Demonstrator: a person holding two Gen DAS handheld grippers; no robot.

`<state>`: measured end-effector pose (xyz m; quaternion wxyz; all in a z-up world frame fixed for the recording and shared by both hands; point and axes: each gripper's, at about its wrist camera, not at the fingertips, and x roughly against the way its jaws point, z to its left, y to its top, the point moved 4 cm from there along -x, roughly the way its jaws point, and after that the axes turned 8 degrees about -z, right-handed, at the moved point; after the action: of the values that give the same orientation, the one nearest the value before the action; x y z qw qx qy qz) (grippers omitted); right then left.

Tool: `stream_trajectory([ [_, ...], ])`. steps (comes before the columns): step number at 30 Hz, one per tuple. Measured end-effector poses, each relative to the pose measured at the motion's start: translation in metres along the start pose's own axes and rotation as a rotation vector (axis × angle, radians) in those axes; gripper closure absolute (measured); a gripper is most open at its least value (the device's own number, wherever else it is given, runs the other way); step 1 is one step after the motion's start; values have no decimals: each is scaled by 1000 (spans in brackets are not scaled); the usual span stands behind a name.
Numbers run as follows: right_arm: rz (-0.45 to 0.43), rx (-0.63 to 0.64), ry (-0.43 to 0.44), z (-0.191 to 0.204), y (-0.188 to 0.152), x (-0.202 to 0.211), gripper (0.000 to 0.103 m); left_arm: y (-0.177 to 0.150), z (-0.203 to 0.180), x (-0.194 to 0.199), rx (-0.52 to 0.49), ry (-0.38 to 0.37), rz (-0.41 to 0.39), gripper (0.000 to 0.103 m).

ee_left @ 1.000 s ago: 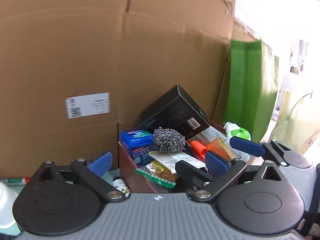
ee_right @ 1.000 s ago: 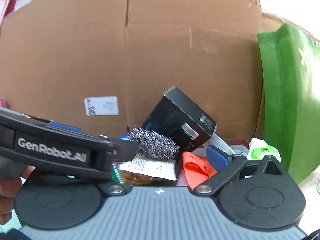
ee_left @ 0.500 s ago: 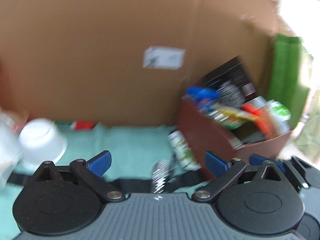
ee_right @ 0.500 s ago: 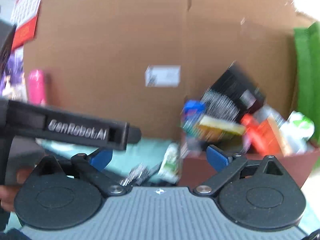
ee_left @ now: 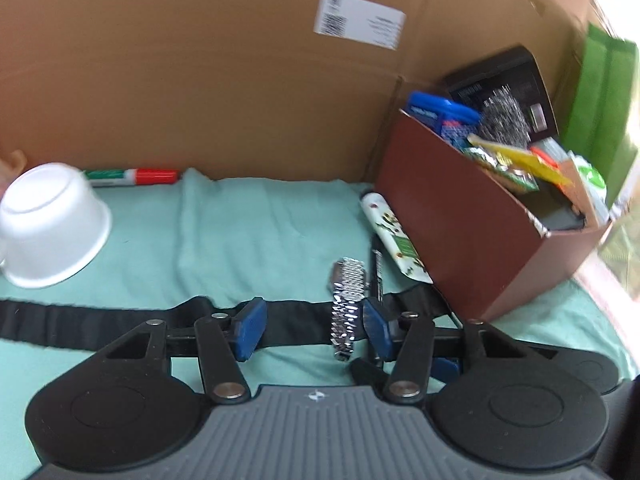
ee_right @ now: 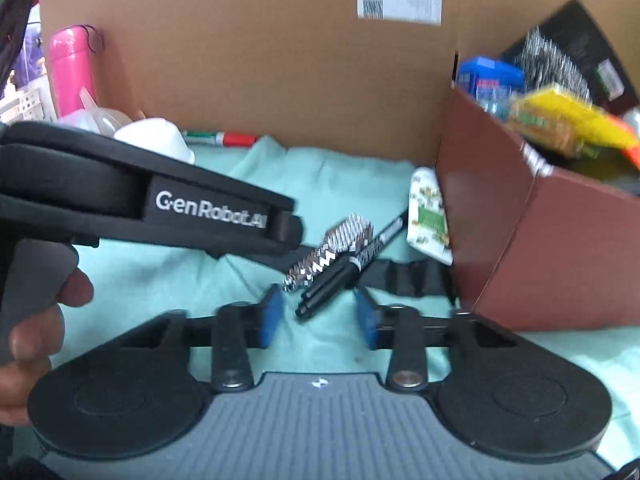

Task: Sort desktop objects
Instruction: 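Grasp the silver wristwatch with the left gripper while the right gripper grasps the black marker, then lift the wristwatch with the left gripper while the right gripper lifts the marker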

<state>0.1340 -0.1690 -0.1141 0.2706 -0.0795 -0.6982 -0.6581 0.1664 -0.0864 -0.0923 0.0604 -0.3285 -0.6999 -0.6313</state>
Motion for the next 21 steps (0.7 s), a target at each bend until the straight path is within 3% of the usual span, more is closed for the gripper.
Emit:
stream_trajectory([
  [1, 0, -8, -8, -4, -1, 2, 88, 0, -3, -5, -11, -1, 9, 48],
  [4, -2, -27, -33, -17, -6, 11, 94, -1, -8, -17, -30, 3, 28, 48],
  [12, 24, 23, -44, -36, -17, 37, 95, 7, -22, -47, -87, 22, 41, 48],
  [13, 24, 23, -45, -36, -16, 39, 93, 6, -25, -50, -104, 22, 42, 51],
  [15, 19, 19, -44, -37, -14, 38, 92, 4, -27, -51, -143, 32, 38, 71],
  [21, 6, 18, -46, -37, -3, 27, 91, 2, -16, -35, -113, -16, 67, 75],
])
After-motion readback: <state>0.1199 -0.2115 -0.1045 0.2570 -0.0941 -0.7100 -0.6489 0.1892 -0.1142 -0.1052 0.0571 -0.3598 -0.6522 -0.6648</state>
